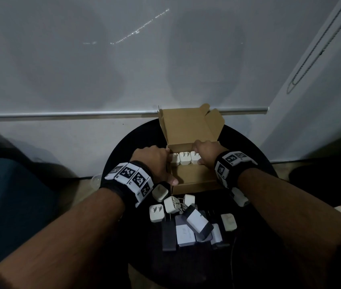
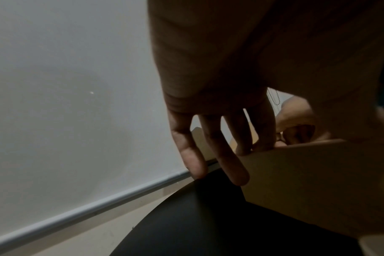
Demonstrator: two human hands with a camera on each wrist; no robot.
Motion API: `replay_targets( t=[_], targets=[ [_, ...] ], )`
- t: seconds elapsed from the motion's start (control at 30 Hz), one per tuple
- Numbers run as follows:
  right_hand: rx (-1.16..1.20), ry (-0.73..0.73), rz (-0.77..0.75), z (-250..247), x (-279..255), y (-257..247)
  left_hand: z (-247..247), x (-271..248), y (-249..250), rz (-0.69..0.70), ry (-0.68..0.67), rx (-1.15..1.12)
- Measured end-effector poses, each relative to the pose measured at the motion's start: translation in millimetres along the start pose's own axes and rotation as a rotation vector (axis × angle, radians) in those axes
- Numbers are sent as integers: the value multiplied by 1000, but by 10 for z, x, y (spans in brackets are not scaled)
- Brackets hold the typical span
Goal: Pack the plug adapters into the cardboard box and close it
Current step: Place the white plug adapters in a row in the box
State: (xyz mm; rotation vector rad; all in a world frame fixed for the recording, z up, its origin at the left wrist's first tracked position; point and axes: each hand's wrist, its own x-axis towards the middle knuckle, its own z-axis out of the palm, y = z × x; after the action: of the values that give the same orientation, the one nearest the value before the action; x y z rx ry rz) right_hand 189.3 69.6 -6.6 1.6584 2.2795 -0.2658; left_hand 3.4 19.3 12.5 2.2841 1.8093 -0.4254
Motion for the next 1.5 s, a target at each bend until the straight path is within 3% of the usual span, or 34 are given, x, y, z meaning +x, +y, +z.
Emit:
replay_targets(
  t=[0.17,0.27,0.4,0.47,0.5,0.6,0.7,0.93,1.23,1.5],
  targets=[
    [-44,29,-15,-50,-118,-4,-9,-6,-4,-11,-9,-17],
    [-33,124,-72,-192,-273,-64,-19,0,-24,-12,-11,-26],
    [193,171,-368,-298,-635,-345,-32,-6,-41,-1,3,-16],
    [171,163,-564,-204,-798,-444,-41,-17,-29,-12,14,-17],
    [146,73,-571,-156,-845,-446,-41,-20,-24,-19,17,-19],
    [47,-173,-499,-53,-883,-375,-20,-9,-24,-27,13,-29],
    [-101,-278,-502,42,-923,-343,-23,5,-21,-23,7,-27],
    [-185,-201,-511,229,-937,-335,-23,12,-18,-19,-1,-13],
    [251,-118,-425,240,-1075,-141,-29,10,1,-11,1,5],
    [420,181,-213,-93,-995,225,-52,2,26,-12,11,5]
  ],
)
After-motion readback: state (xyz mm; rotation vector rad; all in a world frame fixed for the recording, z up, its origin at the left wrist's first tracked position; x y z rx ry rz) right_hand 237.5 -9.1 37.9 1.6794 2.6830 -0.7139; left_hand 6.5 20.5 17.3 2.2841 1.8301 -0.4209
